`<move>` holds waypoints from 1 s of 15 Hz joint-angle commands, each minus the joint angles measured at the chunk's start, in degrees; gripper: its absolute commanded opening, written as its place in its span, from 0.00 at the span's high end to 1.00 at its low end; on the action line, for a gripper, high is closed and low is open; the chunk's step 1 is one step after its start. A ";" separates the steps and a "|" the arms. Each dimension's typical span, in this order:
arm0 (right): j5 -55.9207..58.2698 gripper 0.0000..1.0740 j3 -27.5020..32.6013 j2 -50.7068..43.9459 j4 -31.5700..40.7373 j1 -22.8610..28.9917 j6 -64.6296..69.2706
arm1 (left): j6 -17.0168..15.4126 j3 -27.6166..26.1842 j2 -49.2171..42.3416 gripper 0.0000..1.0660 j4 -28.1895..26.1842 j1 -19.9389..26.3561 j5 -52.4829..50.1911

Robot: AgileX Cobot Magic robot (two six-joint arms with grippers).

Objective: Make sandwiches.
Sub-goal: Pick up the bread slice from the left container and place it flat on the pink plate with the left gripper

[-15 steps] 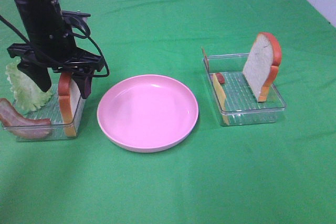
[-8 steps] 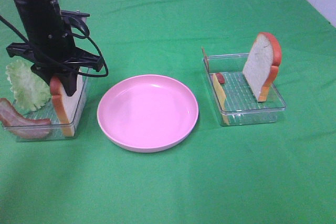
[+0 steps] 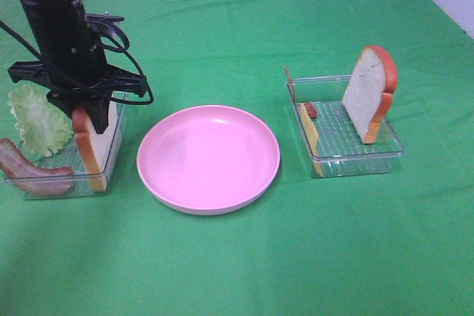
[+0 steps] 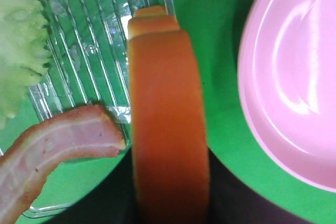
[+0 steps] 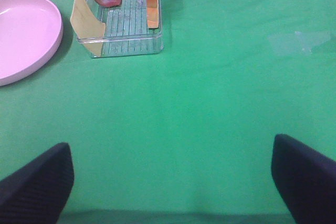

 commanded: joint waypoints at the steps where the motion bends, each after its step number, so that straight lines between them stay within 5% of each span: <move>1: -0.23 0.08 0.11 -1.43 0.00 -0.06 -0.57 | -2.46 -0.40 -1.60 1.00 0.46 -0.11 -1.26; 6: -0.23 0.08 0.11 -1.43 0.00 -0.06 -0.57 | -2.46 -5.10 -4.81 1.00 2.75 -0.06 7.33; 10: -0.23 0.08 0.11 -1.43 0.00 -0.06 -0.57 | -1.72 -9.00 -10.60 1.00 -1.66 -0.23 6.88; 11: -0.23 0.08 0.11 -1.43 0.00 -0.06 -0.57 | -0.11 -9.11 -11.40 1.00 -4.98 -0.11 5.50; 13: -0.23 0.08 0.11 -1.43 0.00 -0.06 -0.57 | 8.37 -5.10 -11.06 1.00 -19.19 0.52 -1.09; 15: -0.23 0.08 0.11 -1.43 0.00 -0.06 -0.57 | 19.77 3.44 -11.06 1.00 -34.95 1.15 -7.16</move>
